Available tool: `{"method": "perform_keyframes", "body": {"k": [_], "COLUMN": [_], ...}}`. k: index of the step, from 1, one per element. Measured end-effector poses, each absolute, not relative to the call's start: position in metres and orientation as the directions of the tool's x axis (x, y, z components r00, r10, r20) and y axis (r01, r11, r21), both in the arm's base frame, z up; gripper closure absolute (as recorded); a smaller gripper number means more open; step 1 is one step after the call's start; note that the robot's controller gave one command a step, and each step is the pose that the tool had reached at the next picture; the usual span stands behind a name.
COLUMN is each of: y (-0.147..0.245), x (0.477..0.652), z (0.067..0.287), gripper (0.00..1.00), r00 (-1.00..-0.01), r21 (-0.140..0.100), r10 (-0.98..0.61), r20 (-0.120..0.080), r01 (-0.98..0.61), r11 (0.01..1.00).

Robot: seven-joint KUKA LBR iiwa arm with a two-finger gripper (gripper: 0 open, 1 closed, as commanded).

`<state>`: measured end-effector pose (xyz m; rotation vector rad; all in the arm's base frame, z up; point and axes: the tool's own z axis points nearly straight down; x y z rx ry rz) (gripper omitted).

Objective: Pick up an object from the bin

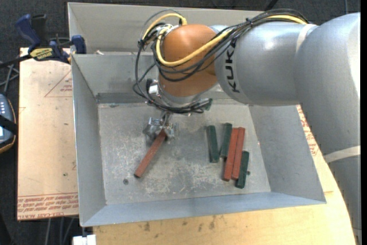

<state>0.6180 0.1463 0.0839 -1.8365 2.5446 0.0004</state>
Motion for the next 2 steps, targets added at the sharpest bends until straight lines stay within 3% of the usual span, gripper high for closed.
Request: {"method": "perform_keyframes", "body": {"k": [1,2], "y": [0.139,0.139], "x": [0.597,0.596], "z": [0.125,0.141], "gripper": [1.00,1.00], "r00": [-0.108,-0.087], "r21": [0.009,0.005], "r10": [-0.994,-0.996], "r20": [0.000,-0.001], "r01": [-0.994,-0.996], "r11": [0.108,0.087]}}
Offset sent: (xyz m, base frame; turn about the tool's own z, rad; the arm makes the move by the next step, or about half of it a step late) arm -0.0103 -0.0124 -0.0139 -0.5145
